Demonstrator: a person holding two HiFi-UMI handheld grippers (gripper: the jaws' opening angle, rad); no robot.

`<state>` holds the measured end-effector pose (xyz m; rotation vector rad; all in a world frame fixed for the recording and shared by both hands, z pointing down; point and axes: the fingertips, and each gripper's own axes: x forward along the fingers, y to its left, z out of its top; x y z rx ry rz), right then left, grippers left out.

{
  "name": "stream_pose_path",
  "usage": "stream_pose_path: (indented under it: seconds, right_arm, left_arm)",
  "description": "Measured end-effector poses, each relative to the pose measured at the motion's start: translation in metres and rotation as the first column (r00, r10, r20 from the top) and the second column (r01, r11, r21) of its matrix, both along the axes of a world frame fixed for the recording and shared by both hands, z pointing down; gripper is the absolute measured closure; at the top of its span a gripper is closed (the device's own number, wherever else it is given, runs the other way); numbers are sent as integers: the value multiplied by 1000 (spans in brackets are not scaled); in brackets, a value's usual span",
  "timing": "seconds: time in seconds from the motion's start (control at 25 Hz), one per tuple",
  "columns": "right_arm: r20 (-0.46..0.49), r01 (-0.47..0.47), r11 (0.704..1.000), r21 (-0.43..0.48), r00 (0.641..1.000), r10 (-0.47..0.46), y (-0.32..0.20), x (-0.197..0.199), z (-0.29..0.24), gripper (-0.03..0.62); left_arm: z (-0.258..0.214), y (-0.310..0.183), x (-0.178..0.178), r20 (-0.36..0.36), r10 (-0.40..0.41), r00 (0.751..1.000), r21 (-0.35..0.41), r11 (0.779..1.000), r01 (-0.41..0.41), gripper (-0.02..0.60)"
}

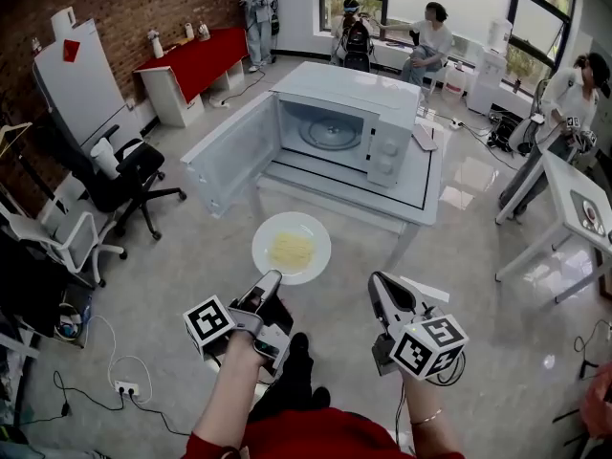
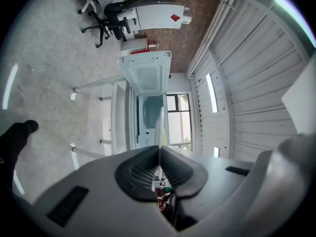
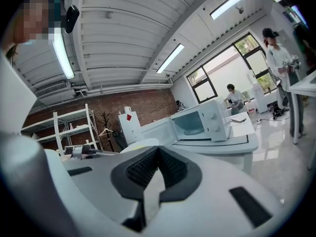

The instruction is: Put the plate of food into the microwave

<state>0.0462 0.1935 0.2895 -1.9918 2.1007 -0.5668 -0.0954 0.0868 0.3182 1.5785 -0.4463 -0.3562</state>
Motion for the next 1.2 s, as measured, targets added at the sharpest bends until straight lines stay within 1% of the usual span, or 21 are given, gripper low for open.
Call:
stream_pose_path:
  seconds: [0.28, 0.52, 0.64, 0.76, 0.8, 0.92, 1.0, 1.2]
  right_arm:
    - [-18, -5, 1000, -24, 1000, 4, -61, 28, 7, 582]
    - [-20, -20, 999, -41, 1000, 19, -132, 59, 4, 582]
    - [-24, -26, 998, -53, 999, 25, -167, 71, 3, 582]
    - [-31, -31, 997, -69, 999, 29, -195, 79, 6, 582]
    - [-34, -34, 997, -73, 999, 32, -203, 83, 6, 582]
    - [-39, -52, 995, -83, 998, 49, -223, 97, 9, 582]
    - [-36, -63, 994, -89, 998, 60, -232, 103, 12, 582]
    - [-22, -77, 991, -109, 997, 76, -241, 109, 12, 582]
  left_arm:
    - [16, -63, 33, -6, 3, 1000, -27, 1000, -3, 558]
    - [25, -132, 69, 40, 41, 998, -29, 999, -40, 558]
    - [20, -162, 93, 10, 59, 998, -37, 998, -59, 558]
    - [25, -186, 106, 59, 86, 995, -35, 996, -84, 558]
    - [26, -194, 111, 64, 92, 994, -36, 995, -89, 558]
    - [24, -212, 129, 39, 103, 994, -33, 994, -102, 558]
    - [25, -222, 138, 40, 113, 993, -27, 993, -112, 558]
    - [25, -237, 150, 87, 140, 986, -26, 990, -139, 558]
